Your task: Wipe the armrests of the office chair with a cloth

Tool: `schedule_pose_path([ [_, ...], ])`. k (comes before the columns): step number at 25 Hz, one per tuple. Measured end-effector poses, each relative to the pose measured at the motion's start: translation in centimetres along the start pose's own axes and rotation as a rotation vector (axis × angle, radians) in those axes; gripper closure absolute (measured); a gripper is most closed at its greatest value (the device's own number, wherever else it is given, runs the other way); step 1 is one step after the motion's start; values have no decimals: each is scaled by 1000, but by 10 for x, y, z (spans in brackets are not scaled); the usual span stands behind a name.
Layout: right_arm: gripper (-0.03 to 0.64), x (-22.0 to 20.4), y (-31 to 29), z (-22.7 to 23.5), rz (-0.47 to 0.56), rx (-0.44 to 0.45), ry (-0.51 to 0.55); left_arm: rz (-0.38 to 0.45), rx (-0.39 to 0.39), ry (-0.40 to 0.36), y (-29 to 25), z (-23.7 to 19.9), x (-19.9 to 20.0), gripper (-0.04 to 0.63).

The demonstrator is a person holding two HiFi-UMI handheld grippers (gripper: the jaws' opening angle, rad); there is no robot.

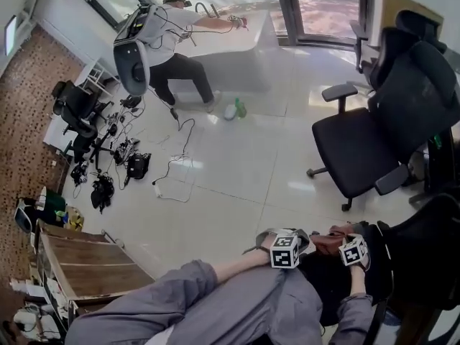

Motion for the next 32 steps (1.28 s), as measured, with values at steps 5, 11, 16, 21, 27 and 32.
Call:
schedule_pose_path([
  [5,586,-27,-9,91,-166,-289,-145,-14,25,36,25,-9,-39,578],
  [11,586,-22,-9,55,-187,-248,-216,-7,41,51,46,-23,-67,578],
  [16,587,18,-6,-44,-58,-42,-161,15,1,-31,48,-24,-66,578],
  [21,588,63,40,-88,141,-22,-182,58,-51,-143,47,-18,-47,578],
  [27,588,47,94,-98,249,-63,-271,127,-109,-261,54,10,-8,578],
  [32,588,-7,138,-73,253,-163,-360,156,-158,-289,50,49,14,578],
])
Point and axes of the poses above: the fingertips, and each gripper's own axes: y backward along the fingers, z to its right, x out of its top, the point moved 3 cm from there along y, backward along the fingers, and after that the axes turned 8 degrees about -x, right-handed, at the moved point
